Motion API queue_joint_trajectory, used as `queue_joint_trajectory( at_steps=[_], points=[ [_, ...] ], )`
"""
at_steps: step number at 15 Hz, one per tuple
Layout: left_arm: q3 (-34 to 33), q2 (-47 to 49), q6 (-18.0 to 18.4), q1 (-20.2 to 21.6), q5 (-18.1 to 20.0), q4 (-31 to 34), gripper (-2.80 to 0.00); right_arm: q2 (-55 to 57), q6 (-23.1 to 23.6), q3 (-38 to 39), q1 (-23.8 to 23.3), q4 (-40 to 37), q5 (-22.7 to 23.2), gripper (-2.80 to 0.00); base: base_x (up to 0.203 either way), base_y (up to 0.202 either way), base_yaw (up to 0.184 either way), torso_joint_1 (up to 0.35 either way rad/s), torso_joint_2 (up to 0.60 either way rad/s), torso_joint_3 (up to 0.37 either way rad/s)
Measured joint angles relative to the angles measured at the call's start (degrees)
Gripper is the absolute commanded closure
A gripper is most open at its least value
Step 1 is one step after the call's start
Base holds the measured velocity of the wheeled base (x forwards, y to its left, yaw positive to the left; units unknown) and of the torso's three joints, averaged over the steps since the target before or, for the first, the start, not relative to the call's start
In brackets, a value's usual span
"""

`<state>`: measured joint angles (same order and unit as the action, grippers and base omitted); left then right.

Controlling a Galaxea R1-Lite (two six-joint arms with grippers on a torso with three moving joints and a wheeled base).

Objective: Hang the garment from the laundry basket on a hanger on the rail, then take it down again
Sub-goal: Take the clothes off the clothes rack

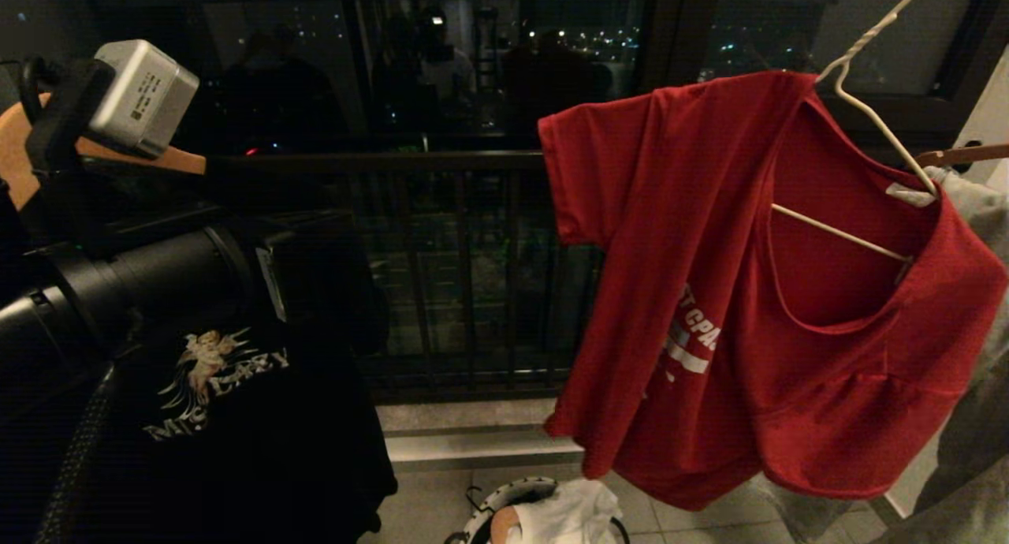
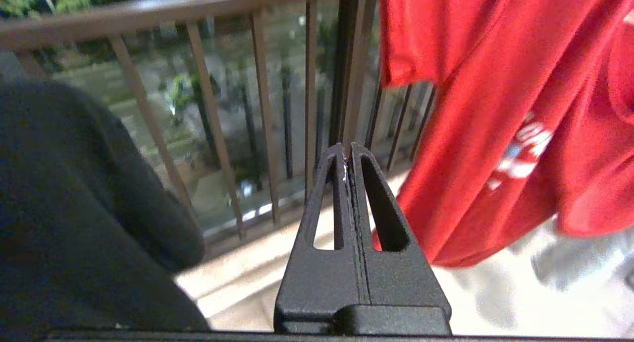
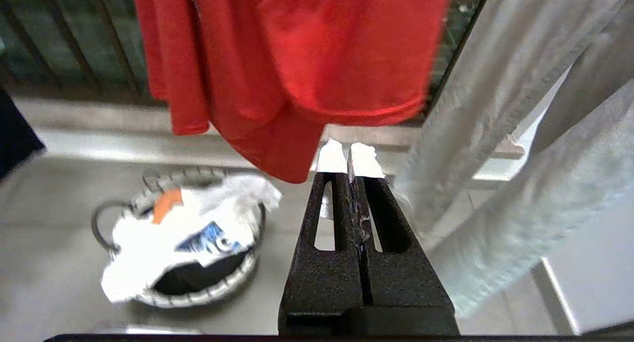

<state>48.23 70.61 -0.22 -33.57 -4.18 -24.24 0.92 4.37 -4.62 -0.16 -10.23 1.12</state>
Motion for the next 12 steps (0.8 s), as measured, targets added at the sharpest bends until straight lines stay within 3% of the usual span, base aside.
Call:
queue_joint_trajectory(
  at_steps=[3, 12],
  points=[
    [-0.32, 0.0, -0.21, 0.0, 0.05, -3.59, 0.0, -0.72, -1.24, 0.52, -0.02, 0.45, 0.04, 0.0, 0.0, 0.0, 0.0, 0.0, 0.0, 0.0],
    [-0.88, 0.32, -0.31, -0.18, 0.46, -3.61, 0.0, -0.7, -0.55, -0.23, -0.02, -0.46, 1.79, 0.0, 0.0, 0.0, 0.0, 0.0, 0.0, 0.0]
  ],
)
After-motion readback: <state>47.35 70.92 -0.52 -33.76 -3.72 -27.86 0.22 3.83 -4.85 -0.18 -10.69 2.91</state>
